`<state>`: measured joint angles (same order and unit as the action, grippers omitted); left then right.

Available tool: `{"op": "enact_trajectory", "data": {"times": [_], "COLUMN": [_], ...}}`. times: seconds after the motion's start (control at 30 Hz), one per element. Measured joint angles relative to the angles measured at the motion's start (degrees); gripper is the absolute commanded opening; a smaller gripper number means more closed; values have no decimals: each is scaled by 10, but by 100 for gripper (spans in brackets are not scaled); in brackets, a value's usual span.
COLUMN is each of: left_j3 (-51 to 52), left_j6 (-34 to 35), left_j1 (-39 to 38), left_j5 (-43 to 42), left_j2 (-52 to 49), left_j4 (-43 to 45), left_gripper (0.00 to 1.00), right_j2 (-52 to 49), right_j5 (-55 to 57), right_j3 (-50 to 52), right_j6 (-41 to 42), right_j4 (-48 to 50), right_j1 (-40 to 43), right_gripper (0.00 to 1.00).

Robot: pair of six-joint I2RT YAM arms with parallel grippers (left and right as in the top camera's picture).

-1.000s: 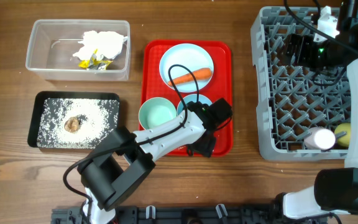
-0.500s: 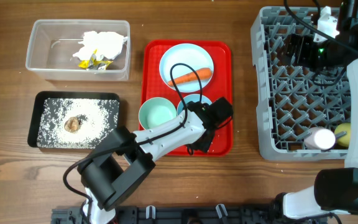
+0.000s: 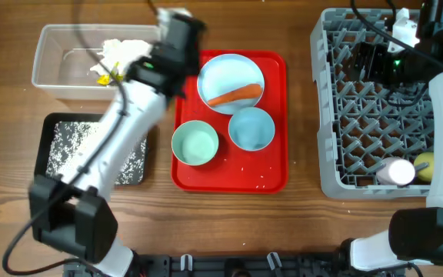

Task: Sort waste into correct bins and load items into the dishwasher rack
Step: 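Drop the red candy wrappers into the clear plastic bin, then grasp the carrot on the light-blue plate with the left gripper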

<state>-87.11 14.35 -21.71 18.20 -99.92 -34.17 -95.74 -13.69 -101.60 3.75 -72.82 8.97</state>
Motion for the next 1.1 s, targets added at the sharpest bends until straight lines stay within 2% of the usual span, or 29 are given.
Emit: {"op": "enact_trajectory", "data": {"times": [0.07, 0.1, 0.13, 0.17, 0.2, 0.23, 0.27, 0.4, 0.47, 0.67, 0.8, 0.93, 1.1], "left_j3": [0, 0, 0, 0, 0, 0, 0, 0, 0, 0, 0, 0, 0], "left_j6": [-16, -21, -23, -24, -30, -30, -31, -34, -53, -156, -194, -242, -287], "left_j1": [77, 116, 158, 179, 195, 204, 211, 206, 191, 37, -41, -78, -91], "left_j5": [-10, -21, -37, -51, -64, -75, -83, -102, -113, -126, -134, -148, -156], "left_j2": [-12, -24, -44, -60, -80, -97, -117, -144, -144, -127, -128, -157, -199], "left_j4": [58, 88, 111, 118, 130, 131, 130, 122, 121, 130, 140, 141, 87], "left_gripper": [4, 11, 37, 68, 88, 97, 100, 100, 96, 91, 89, 84, 83], "right_j2": [-1, -1, -1, -1, -1, -1, -1, -1, -1, -1, -1, -1, -1], "right_j5": [0, 0, 0, 0, 0, 0, 0, 0, 0, 0, 0, 0, 0], "right_j3": [0, 0, 0, 0, 0, 0, 0, 0, 0, 0, 0, 0, 0], "right_j6": [0, 0, 0, 0, 0, 0, 0, 0, 0, 0, 1, 1, 1], "right_j4": [0, 0, 0, 0, 0, 0, 0, 0, 0, 0, 0, 0, 0], "right_j1": [0, 0, 0, 0, 0, 0, 0, 0, 0, 0, 0, 0, 0], "right_gripper": [100, 99, 100, 99, 99, 100, 100, 100, 100, 100, 100, 99, 100]}}
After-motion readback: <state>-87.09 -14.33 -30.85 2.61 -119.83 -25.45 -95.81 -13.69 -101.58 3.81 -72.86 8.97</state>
